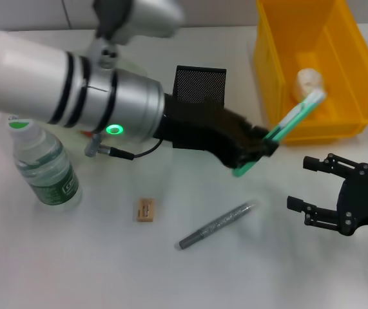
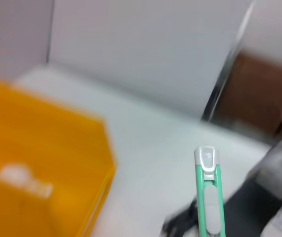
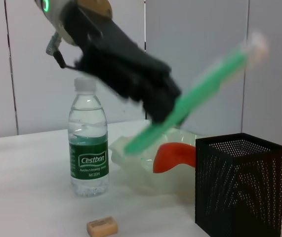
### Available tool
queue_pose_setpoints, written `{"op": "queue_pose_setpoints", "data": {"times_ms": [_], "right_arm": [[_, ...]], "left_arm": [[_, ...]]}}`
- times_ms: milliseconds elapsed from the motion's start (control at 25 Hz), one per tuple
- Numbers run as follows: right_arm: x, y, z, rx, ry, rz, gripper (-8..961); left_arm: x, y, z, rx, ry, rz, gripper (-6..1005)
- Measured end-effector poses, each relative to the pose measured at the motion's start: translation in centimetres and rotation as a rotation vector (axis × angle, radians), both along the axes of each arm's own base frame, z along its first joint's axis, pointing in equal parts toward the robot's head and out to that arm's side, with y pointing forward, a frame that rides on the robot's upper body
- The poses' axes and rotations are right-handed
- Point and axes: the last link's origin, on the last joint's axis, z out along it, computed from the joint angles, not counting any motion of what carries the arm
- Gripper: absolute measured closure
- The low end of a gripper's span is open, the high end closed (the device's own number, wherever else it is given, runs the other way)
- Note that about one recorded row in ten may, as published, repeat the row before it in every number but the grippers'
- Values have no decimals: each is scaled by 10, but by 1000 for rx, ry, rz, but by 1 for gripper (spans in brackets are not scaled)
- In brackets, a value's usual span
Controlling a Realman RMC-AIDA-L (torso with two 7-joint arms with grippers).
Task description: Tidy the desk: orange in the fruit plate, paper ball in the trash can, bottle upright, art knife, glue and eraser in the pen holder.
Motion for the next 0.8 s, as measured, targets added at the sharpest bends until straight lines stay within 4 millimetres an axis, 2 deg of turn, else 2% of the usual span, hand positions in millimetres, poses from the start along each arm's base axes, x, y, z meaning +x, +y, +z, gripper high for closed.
{"op": "queue_pose_setpoints", "data": {"times_ms": [40,80,120,200,240,320,480,680,720,800], "right_arm": [[0,0,0,0,0,0,183],[0,0,0,0,1,0,184],[0,0,0,-1,2,1,184],[0,0,0,-2,4,2,184],[0,0,0,-2,4,2,184],[0,0,0,-2,4,1,184],[0,-1,0,-4,6,-1,185],[0,-1,0,-5,7,-5,186],[0,-1,0,-5,7,-7,186],[0,0,0,-5,5,-9,186]], "left_arm": [[0,0,0,0,0,0,799],[-5,-2,2,2,-114,-21,798],[-5,-2,2,2,-114,-21,798],[-17,-2,0,13,-275,-21,797],[-17,-2,0,13,-275,-21,796],[-26,-1,-2,43,-381,-23,795],[-53,-13,-15,191,-587,-96,793],[-61,-24,-26,317,-622,-172,790],[-62,-32,-35,391,-618,-234,790],[-62,-36,-40,444,-608,-271,789]]}}
